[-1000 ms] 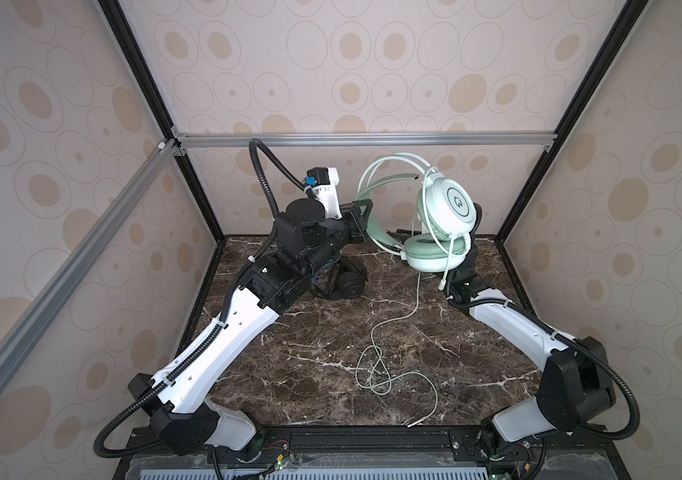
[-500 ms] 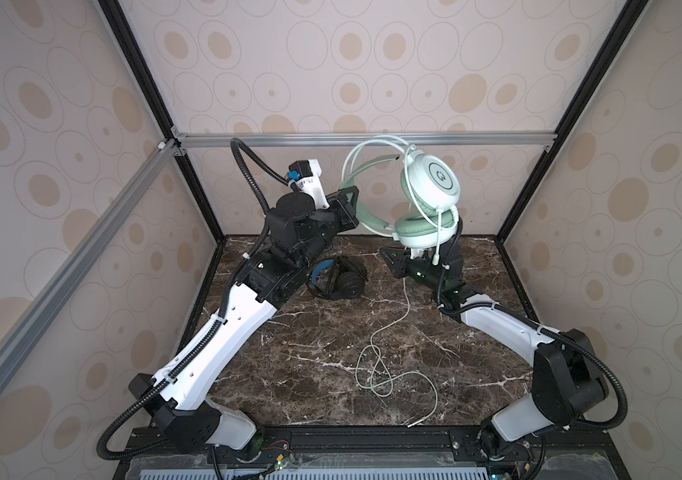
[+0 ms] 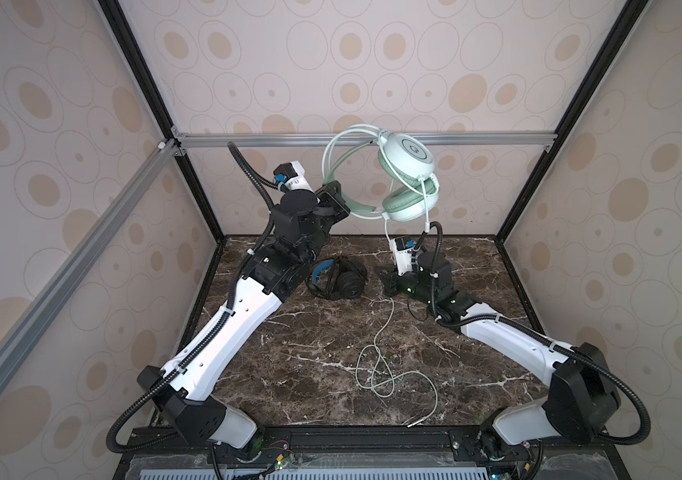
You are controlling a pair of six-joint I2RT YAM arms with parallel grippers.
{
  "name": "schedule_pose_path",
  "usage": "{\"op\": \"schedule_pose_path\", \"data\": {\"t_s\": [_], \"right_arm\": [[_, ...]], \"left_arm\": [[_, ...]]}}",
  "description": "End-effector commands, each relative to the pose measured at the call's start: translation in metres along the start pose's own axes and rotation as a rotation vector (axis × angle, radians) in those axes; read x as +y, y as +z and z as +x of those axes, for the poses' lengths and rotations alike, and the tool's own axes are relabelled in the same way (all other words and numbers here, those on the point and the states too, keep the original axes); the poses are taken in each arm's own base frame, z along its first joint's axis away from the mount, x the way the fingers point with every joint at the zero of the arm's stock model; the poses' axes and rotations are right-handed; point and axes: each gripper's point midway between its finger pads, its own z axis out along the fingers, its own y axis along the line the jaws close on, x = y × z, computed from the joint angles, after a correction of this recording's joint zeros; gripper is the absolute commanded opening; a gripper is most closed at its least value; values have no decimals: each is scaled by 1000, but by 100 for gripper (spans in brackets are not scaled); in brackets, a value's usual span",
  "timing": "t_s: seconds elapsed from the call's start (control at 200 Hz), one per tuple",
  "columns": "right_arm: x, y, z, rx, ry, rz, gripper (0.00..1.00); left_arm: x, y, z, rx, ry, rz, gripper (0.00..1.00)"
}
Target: Wrap the headphones
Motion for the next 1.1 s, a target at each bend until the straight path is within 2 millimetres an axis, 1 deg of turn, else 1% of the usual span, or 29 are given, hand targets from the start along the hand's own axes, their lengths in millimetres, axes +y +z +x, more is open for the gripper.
{"op": "schedule_pose_path", "data": {"t_s": [0.0, 0.14, 0.22, 0.315, 0.37, 0.43, 0.545, 0.645, 0.695, 0.78, 0.855, 0.865, 0.87, 0.875, 0.95, 1.02, 1.095], "right_arm": [[5, -24, -5, 41, -161, 95, 0], [21, -46, -2, 84, -275, 134, 0], [30, -57, -6, 106, -345, 154, 0], [41, -64, -9, 133, -413, 163, 0], [49, -67, -13, 135, -443, 163, 0], [57, -69, -17, 156, -475, 159, 0], [78, -73, -30, 163, -539, 135, 0], [95, -78, -49, 149, -568, 114, 0], [100, -81, -58, 145, -580, 112, 0], [103, -84, -73, 151, -585, 123, 0], [103, -86, -85, 163, -617, 145, 0], [101, -85, -83, 175, -627, 151, 0], [101, -86, -86, 171, -628, 155, 0], [100, -85, -84, 180, -633, 158, 0], [94, -86, -93, 220, -690, 213, 0], [86, -88, -101, 242, -737, 265, 0], [81, -89, -105, 266, -781, 292, 0]], "left_arm": [[-9, -7, -50, -180, -135, 8, 0], [13, 2, -44, -199, -108, -62, 0], [23, 6, -38, -200, -64, -101, 0], [34, 11, -32, -201, 2, -151, 0], [45, 14, -23, -184, 23, -191, 0], [51, 17, -18, -177, 61, -210, 0], [70, 20, -3, -152, 145, -280, 0], [89, 17, 7, -142, 229, -350, 0], [94, 16, 10, -140, 271, -363, 0], [100, 15, 16, -123, 363, -396, 0], [103, 12, 22, -100, 487, -423, 0], [103, 12, 23, -96, 499, -425, 0], [104, 12, 23, -94, 508, -427, 0], [103, 12, 23, -92, 516, -427, 0], [109, 3, 28, -67, 624, -461, 0], [114, -8, 26, -62, 693, -484, 0], [117, -15, 27, -38, 764, -475, 0]]}}
